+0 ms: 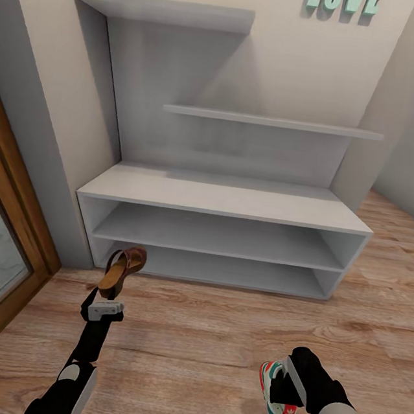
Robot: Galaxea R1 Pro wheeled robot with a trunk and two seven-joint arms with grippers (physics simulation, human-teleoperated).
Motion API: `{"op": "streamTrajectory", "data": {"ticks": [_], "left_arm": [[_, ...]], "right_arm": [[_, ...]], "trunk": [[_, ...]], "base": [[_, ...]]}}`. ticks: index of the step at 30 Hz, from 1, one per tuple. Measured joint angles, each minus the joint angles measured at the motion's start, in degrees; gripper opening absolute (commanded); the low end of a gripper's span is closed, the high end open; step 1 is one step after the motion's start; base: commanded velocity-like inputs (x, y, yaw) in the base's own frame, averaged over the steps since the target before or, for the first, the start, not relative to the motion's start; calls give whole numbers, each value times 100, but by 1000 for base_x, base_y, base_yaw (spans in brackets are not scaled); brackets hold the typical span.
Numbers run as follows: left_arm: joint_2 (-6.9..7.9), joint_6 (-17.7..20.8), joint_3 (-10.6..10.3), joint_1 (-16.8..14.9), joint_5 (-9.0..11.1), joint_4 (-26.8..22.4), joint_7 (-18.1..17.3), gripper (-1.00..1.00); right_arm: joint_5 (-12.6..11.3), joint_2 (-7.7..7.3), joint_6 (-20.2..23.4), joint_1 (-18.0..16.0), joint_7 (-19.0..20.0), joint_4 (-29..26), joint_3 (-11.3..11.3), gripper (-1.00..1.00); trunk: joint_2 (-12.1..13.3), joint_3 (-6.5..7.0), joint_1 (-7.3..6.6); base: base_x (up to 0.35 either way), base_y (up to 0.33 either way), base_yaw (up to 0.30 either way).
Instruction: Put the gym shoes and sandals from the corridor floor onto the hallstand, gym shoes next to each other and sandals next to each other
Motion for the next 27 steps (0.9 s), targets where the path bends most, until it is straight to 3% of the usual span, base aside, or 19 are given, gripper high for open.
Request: {"op": "streamTrajectory", "data": {"ticks": [27], "left_arm": [[-5, 0, -16, 0, -8, -3, -15, -100]], "right_arm": [[-1, 0, -4, 0, -5, 0, 0, -100]], "trunk": [[-2, -44, 5]], "base": [[0, 0, 0]]}}
